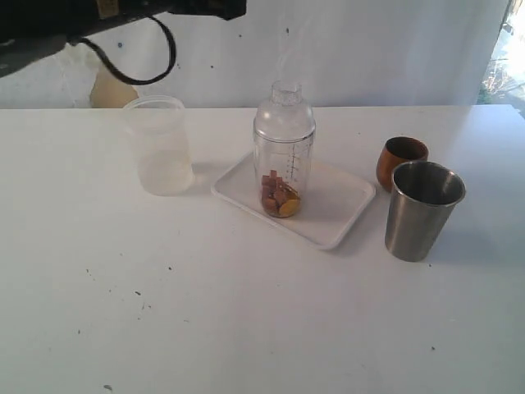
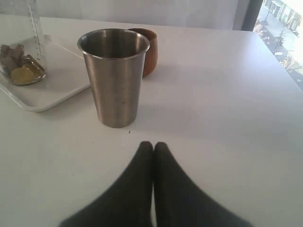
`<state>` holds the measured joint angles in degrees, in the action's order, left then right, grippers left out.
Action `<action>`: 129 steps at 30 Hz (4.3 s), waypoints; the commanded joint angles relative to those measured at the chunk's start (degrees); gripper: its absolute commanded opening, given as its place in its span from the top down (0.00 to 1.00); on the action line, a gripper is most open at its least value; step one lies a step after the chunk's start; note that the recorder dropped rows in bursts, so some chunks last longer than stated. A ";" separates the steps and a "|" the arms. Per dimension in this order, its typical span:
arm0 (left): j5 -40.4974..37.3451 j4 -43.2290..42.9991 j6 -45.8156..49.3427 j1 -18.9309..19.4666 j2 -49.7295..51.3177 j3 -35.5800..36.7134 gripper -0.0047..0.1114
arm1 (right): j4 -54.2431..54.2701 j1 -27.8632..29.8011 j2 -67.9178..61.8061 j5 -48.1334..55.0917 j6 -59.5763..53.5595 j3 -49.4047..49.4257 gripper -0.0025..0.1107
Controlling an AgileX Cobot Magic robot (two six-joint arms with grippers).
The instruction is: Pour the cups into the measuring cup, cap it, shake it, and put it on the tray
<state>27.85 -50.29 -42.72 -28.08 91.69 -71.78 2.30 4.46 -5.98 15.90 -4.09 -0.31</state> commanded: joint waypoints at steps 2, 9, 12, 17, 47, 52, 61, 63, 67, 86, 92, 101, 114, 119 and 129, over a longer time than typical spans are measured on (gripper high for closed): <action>-0.47 2.35 2.05 1.97 -10.43 11.52 0.95 | -0.23 -0.08 0.18 -0.59 -0.19 0.31 0.98; 4.21 7.03 3.36 8.52 -24.66 28.30 0.95 | -0.23 -0.08 0.18 -0.59 -0.19 0.31 0.98; 5.16 8.57 3.36 10.57 -31.53 34.77 0.95 | -0.23 -0.08 0.18 -0.59 -0.19 0.31 0.98; 4.43 9.32 3.36 10.96 -41.82 43.94 0.95 | -0.23 -0.08 0.18 -0.59 -0.19 0.31 0.98; 4.54 17.80 -3.58 7.27 -61.71 65.74 0.95 | -0.23 -0.08 0.18 -0.59 -0.19 0.31 0.98; -1.73 42.96 18.07 7.39 -65.52 69.29 0.95 | -0.23 -0.08 0.18 -0.59 -0.19 0.31 0.98; -17.04 48.95 37.20 12.48 -74.76 71.33 0.95 | -0.23 -0.08 0.18 -0.59 -0.19 0.31 0.98; -22.20 48.95 37.20 16.33 -76.91 71.33 0.95 | -0.23 -0.08 0.18 -0.59 -0.19 0.31 0.98; -30.63 48.95 37.20 24.61 -81.50 71.33 0.95 | -0.23 -0.08 0.18 -0.59 -0.19 0.31 0.98; -40.28 48.95 42.42 37.05 -91.69 71.78 0.95 | -0.23 -0.08 0.18 -0.59 -0.19 0.31 0.98; -39.79 48.95 42.72 37.05 -91.69 71.78 0.95 | -0.23 -0.08 0.18 -0.59 -0.19 0.31 0.98; -39.78 48.71 42.72 35.29 -91.69 71.78 0.95 | -0.23 -0.08 0.18 -0.59 -0.19 0.31 0.98; -39.78 48.42 42.72 35.29 -91.69 71.78 0.95 | -0.23 -0.08 0.18 -0.59 -0.19 0.31 0.98; -39.68 48.42 42.72 35.29 -91.69 71.78 0.95 | -0.23 -0.08 0.18 -0.59 -0.19 0.31 0.98; -39.68 48.42 42.72 35.29 -91.69 71.78 0.95 | -0.23 -0.08 0.18 -0.59 -0.19 0.31 0.98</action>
<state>-12.41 -2.06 0.00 7.51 0.32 -0.25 2.30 4.46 -5.98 15.90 -4.09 -0.31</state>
